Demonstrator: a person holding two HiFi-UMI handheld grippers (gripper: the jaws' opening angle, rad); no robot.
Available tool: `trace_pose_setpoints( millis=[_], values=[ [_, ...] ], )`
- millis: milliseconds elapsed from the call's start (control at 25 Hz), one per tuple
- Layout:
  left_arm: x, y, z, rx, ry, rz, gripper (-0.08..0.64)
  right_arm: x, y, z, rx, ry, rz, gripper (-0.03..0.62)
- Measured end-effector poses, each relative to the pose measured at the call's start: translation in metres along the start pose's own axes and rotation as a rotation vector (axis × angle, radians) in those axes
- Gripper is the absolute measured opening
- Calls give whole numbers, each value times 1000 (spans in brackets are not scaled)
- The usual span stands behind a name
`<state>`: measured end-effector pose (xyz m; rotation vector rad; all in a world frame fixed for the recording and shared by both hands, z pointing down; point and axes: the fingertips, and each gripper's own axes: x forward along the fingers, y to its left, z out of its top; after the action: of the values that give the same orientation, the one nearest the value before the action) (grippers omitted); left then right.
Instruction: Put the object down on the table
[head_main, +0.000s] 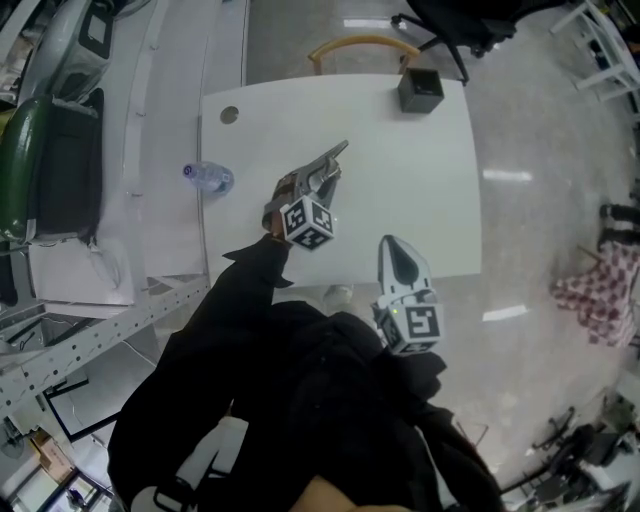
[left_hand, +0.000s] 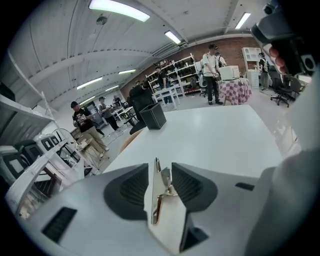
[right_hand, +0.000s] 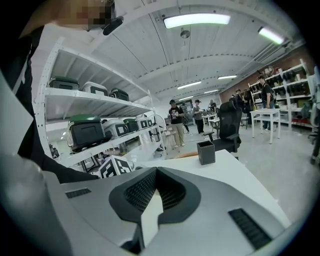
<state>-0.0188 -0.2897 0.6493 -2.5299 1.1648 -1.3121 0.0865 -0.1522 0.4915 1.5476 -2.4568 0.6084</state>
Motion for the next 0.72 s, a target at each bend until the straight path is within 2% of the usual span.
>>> trace_pose_setpoints(
  millis=[320,440,600,720],
  values=[
    [-40,1,25,-59,-56,47,127,-17,7,9,-33,-35,27,2],
    [-55,-2,27,-135,-81,51,127,-24,10,13,-40,-48,36,2],
    [-72,-2,33,-273,-130,60,124,-32,7,15,-39,-59,45,2],
    [-81,-2,41,-334,-169,69,118,-33,0,13,-55,-63,50,2]
  ],
)
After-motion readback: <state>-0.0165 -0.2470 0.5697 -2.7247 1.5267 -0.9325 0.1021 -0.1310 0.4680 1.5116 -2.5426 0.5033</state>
